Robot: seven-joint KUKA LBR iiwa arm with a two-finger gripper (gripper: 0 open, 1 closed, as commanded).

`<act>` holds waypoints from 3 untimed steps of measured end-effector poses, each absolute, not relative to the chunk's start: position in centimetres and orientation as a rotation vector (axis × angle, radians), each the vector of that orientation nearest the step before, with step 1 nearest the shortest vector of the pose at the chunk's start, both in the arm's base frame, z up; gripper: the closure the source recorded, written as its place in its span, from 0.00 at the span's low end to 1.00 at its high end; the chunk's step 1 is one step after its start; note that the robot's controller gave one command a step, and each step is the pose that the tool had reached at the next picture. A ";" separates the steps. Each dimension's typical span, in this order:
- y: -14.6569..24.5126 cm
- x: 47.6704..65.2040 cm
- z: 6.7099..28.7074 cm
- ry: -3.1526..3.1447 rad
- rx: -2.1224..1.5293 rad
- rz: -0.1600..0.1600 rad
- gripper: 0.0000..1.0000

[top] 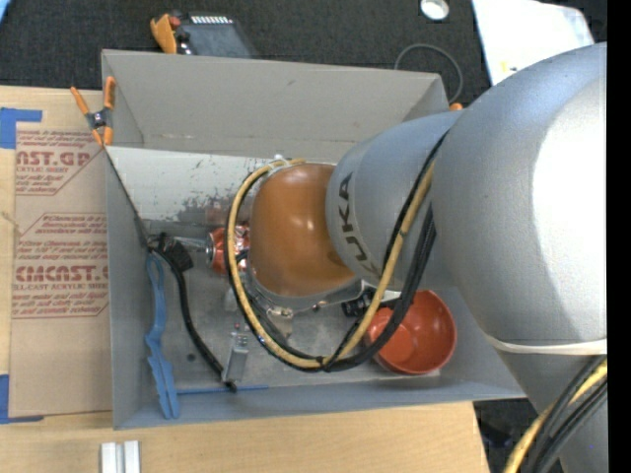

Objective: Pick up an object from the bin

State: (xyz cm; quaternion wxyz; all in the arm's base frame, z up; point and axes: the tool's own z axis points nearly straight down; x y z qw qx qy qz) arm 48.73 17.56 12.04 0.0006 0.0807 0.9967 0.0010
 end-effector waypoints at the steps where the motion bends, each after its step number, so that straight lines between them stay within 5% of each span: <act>1: 19.8 48.0 12.2 3.088 0.591 0.002 0.00; 2: 17.9 48.1 6.7 3.101 0.486 0.003 0.00; 3: 19.0 48.4 6.9 2.819 1.388 0.007 1.00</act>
Offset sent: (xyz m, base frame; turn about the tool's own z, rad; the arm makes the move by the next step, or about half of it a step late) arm -0.0053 0.0044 -0.0504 0.1497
